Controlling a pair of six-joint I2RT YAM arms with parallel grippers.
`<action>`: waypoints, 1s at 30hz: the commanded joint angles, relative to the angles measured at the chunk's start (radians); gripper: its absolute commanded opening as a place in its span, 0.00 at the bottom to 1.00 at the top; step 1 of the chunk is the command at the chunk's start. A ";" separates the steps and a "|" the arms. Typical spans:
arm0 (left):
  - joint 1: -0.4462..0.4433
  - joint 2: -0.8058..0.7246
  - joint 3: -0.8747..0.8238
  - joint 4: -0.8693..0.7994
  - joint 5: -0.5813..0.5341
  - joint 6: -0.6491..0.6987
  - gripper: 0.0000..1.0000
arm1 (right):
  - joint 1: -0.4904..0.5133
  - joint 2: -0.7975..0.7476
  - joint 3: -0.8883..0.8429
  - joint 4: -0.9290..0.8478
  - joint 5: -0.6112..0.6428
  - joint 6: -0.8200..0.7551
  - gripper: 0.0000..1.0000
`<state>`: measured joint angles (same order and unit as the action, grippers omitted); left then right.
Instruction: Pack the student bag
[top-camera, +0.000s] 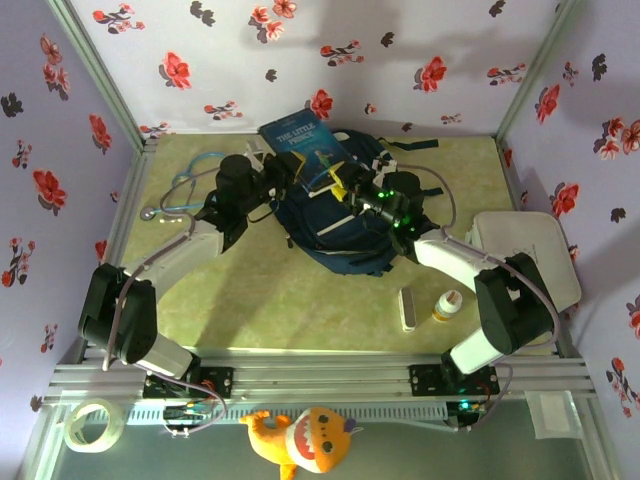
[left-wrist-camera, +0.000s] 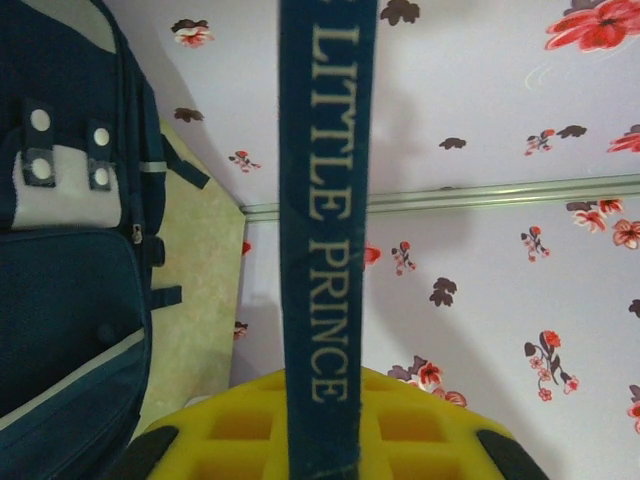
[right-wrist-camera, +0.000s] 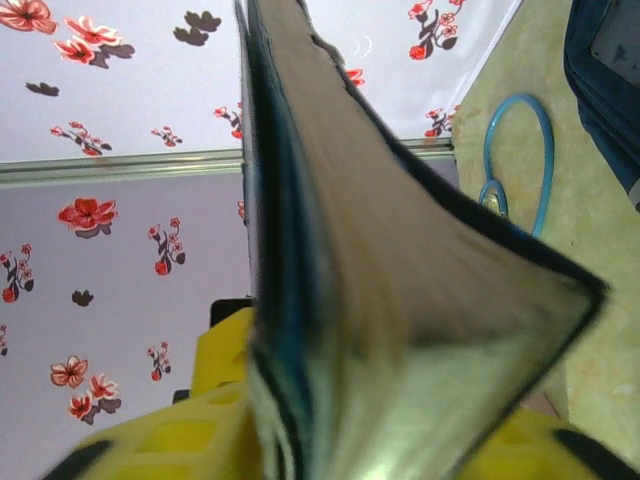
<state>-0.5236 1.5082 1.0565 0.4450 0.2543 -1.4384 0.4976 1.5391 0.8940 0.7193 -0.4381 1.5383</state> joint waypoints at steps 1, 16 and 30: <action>0.004 -0.043 0.000 0.048 0.031 0.038 0.14 | 0.007 -0.016 0.039 -0.076 0.029 -0.059 0.20; 0.099 -0.195 -0.036 -0.546 -0.125 0.653 0.84 | -0.099 -0.250 0.100 -0.693 0.186 -0.515 0.00; -0.172 0.107 0.307 -0.794 -0.203 1.112 1.00 | -0.227 -0.459 0.149 -1.158 0.516 -0.722 0.00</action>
<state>-0.6361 1.5444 1.2812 -0.2356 0.0937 -0.4911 0.2844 1.1275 0.9943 -0.3683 -0.0360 0.8803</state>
